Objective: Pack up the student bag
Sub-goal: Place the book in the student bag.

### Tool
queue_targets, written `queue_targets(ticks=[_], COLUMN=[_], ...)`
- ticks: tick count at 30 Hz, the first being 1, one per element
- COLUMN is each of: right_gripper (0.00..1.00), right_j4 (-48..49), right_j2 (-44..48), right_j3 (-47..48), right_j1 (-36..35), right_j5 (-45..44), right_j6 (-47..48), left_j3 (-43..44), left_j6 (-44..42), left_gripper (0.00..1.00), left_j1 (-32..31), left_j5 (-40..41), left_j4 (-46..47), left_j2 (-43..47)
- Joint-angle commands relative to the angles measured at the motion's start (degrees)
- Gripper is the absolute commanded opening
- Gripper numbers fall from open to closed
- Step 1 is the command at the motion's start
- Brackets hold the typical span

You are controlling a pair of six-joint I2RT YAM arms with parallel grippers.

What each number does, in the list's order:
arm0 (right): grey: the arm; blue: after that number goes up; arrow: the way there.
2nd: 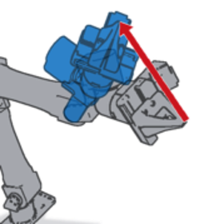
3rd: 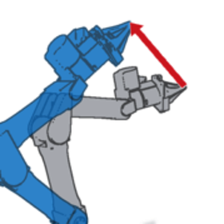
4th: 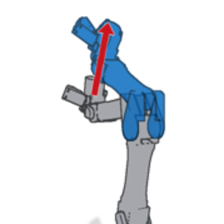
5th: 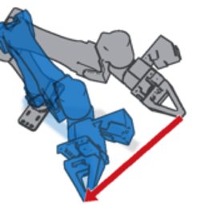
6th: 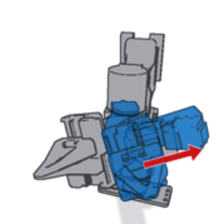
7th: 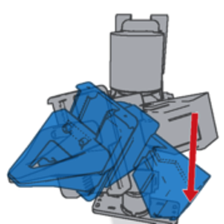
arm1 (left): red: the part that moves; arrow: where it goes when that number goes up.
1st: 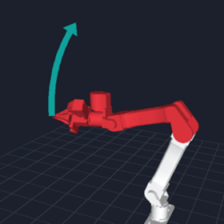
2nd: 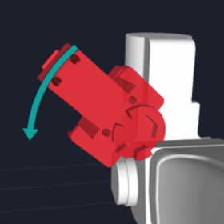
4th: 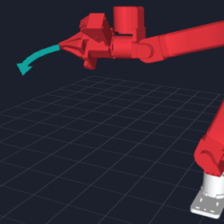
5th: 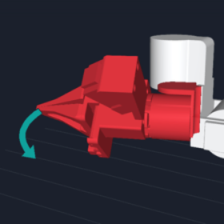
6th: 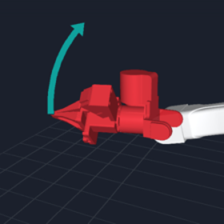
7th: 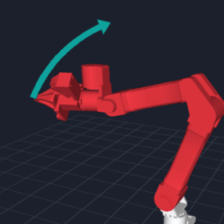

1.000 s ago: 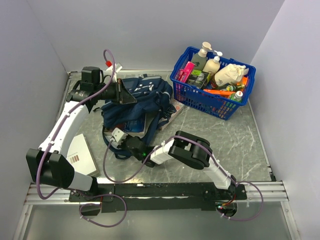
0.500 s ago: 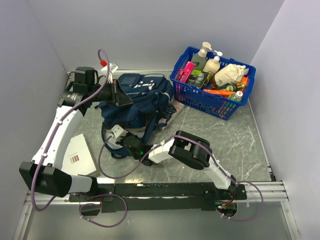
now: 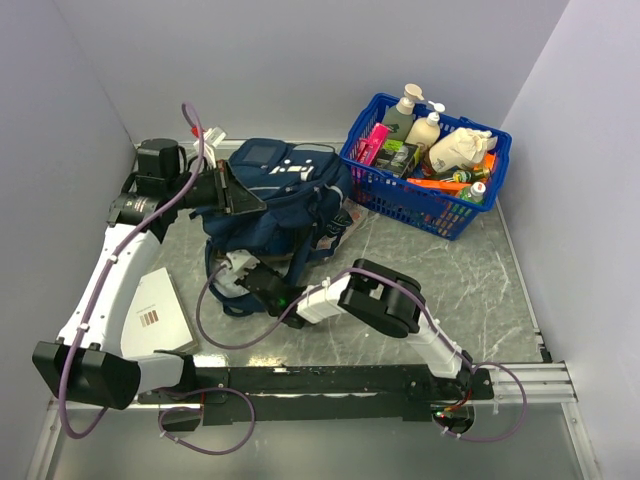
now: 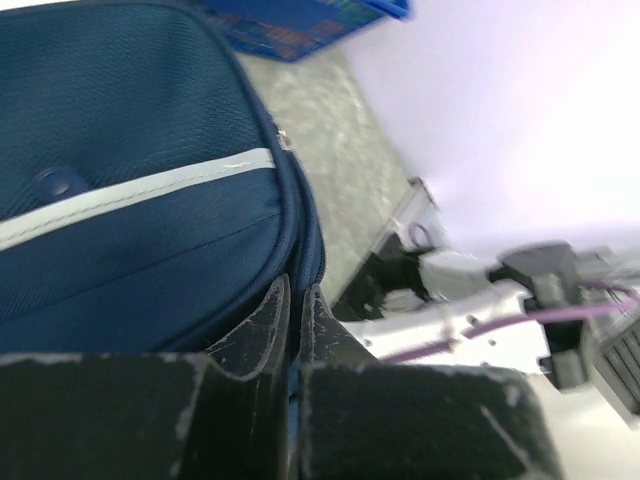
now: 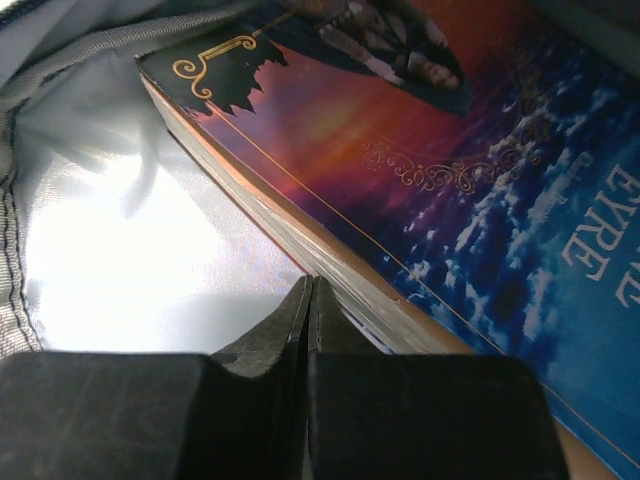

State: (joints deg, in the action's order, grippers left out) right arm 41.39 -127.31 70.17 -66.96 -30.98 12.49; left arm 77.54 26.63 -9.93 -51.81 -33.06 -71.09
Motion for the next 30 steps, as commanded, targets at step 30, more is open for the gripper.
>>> queue_targets(ticks=[30], right_gripper=[0.26], right_j4=[-36.53], right_j2=[35.18], right_j3=[-10.4], right_j1=[15.44], right_j5=[23.15], right_j6=[-37.61], left_j3=[5.97], left_j6=[-11.87], left_gripper=[0.01], left_j1=[2.38], left_j5=[32.75], left_j4=[-4.57], left_j2=[6.59])
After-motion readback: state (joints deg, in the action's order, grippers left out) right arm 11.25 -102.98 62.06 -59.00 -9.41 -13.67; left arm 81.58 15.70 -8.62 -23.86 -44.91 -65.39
